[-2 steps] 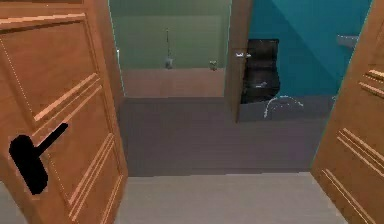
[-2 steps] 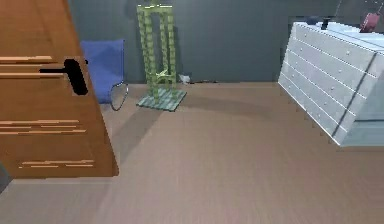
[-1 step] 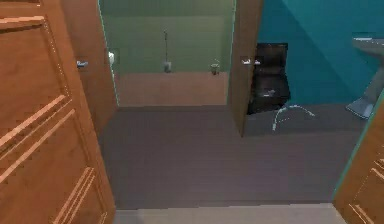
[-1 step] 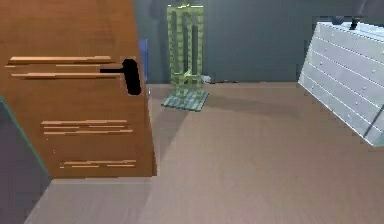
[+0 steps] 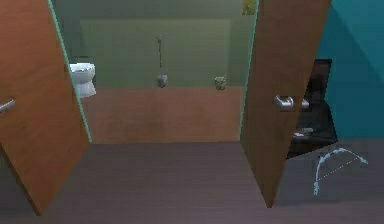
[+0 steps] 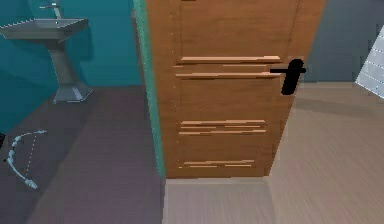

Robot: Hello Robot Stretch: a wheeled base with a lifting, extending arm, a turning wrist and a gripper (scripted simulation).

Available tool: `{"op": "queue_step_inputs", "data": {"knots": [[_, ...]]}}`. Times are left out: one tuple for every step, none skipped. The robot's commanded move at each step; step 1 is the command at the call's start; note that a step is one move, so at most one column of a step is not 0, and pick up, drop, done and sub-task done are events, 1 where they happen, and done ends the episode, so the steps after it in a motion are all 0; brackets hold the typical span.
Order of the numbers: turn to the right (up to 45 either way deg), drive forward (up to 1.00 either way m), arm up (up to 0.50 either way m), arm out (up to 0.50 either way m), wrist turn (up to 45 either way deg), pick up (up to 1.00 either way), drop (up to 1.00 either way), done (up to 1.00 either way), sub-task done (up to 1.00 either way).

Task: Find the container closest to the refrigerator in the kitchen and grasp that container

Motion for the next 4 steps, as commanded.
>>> {"op": "queue_step_inputs", "data": {"knots": [[-3.0, 0.00, 0.00, 0.00, 0.0, 0.00, 0.00, 0.00, 0.00], [0.0, 0.90, 0.00, 0.00, 0.0, 0.00, 0.00, 0.00, 0.00], [12.0, 0.00, 0.00, 0.00, 0.0, 0.00, 0.00, 0.00, 0.00], [0.0, 1.00, 0.00, 0.00, 0.0, 0.00, 0.00, 0.00, 0.00]]}}
